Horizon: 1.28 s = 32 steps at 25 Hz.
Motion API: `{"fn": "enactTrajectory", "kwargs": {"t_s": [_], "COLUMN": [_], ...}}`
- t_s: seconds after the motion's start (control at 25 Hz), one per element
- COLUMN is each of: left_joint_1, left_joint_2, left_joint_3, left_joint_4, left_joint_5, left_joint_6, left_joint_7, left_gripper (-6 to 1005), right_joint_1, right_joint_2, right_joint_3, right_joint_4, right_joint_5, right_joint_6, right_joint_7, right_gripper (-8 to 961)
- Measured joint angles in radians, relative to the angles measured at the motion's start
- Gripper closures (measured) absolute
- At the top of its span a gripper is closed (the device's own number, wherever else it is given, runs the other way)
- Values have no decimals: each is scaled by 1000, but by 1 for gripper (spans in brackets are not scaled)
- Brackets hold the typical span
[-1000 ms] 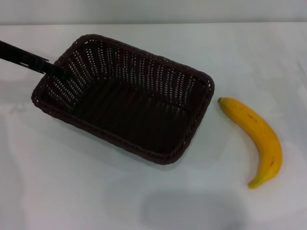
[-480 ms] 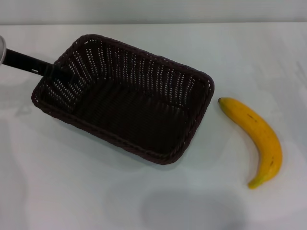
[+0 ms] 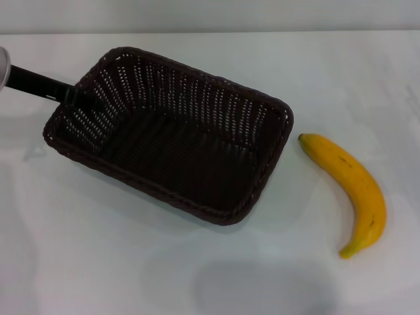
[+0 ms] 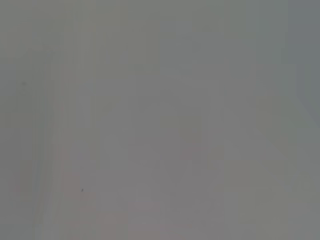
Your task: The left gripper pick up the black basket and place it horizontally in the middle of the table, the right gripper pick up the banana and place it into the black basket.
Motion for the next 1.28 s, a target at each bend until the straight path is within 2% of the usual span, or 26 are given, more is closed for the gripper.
{"fn": "enactTrajectory", "kwargs": {"t_s": [0.24, 0.4, 0.6, 0.8, 1.04, 1.28], "left_joint_1": [11, 39, 42, 39, 68, 114], "left_joint_2": [1, 0, -17, -42, -69, -73], "left_joint_3": [-1, 0, 9, 11, -14, -19], "left_joint_4": [25, 134, 247, 302, 331, 331], "left_joint_5": [-36, -96, -90, -93, -112, -151], "left_joint_6": [-45, -120, -223, -269, -239, -213], "left_joint_7": [-19, -101, -289, -451, -574, -681], "left_gripper": [615, 702, 838, 822, 803, 783], "right_joint_1": [-7, -15, -20, -33, -47, -59], "right_joint_2": [0, -4, -10, -11, -17, -20], "right_joint_3": [0, 0, 1, 2, 2, 2], "right_joint_4": [0, -7, -19, -49, -65, -94], "right_joint_5": [0, 1, 1, -1, 1, 1], "right_joint_6": [4, 17, 30, 30, 24, 19], "right_joint_7": [22, 24, 24, 17, 18, 15], "right_gripper": [238, 239, 240, 239, 238, 239]}}
